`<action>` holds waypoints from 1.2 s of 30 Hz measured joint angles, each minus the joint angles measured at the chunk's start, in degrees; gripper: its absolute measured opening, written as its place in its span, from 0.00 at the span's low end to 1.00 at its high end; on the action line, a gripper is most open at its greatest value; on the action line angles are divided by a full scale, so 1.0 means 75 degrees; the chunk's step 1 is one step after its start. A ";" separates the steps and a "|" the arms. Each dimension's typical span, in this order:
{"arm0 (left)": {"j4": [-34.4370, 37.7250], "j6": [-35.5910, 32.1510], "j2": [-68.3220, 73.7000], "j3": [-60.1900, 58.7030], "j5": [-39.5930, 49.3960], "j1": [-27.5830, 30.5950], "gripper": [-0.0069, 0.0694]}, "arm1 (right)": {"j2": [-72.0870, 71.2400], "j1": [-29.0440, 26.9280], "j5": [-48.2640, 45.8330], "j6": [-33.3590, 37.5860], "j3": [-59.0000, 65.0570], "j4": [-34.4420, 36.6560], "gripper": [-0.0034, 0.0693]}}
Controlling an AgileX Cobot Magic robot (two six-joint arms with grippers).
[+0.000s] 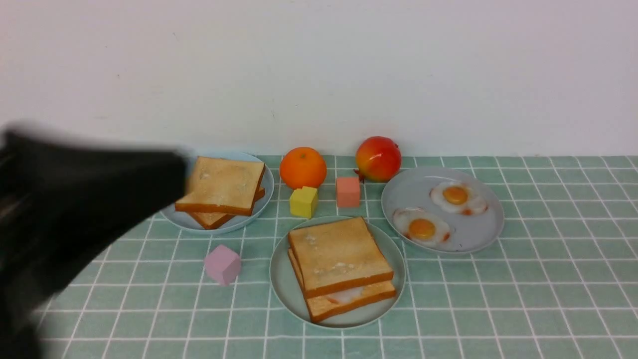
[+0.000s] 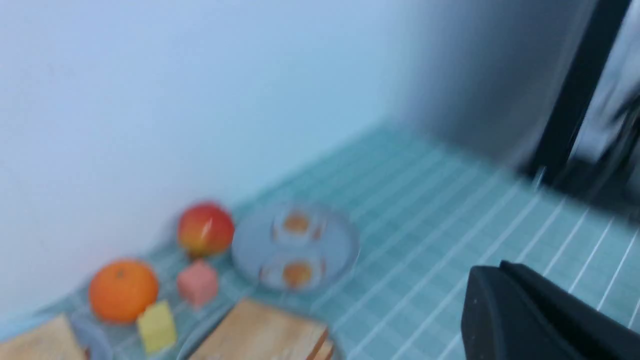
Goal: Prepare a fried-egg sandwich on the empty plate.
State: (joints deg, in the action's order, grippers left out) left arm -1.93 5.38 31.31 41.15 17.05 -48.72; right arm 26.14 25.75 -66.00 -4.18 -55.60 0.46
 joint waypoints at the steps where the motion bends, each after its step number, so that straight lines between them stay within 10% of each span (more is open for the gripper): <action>1: 0.0006 0.0043 -0.0695 -0.0782 -0.0510 0.0000 0.07 | -0.0211 0.0000 -0.0011 -0.0233 0.0062 -0.0234 0.05; 16: 0.0308 0.0099 -0.4256 -0.4741 -0.2404 0.0000 0.07 | -0.1369 0.0000 0.1953 -0.3453 0.2202 -0.1828 0.05; 29: 0.0309 0.0099 -0.4261 -0.4887 -0.1474 0.0000 0.07 | -0.1375 -0.0027 0.2047 -0.3642 0.2682 -0.1887 0.07; 36: 0.0309 0.0099 -0.4261 -0.4887 -0.1423 0.0000 0.07 | -0.2047 -0.2164 0.3689 -0.2780 0.3974 -0.1680 0.03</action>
State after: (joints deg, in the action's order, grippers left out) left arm 0.39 6.12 -0.65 4.49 6.37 -48.72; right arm 10.79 9.52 -38.32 -25.03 -25.80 -12.14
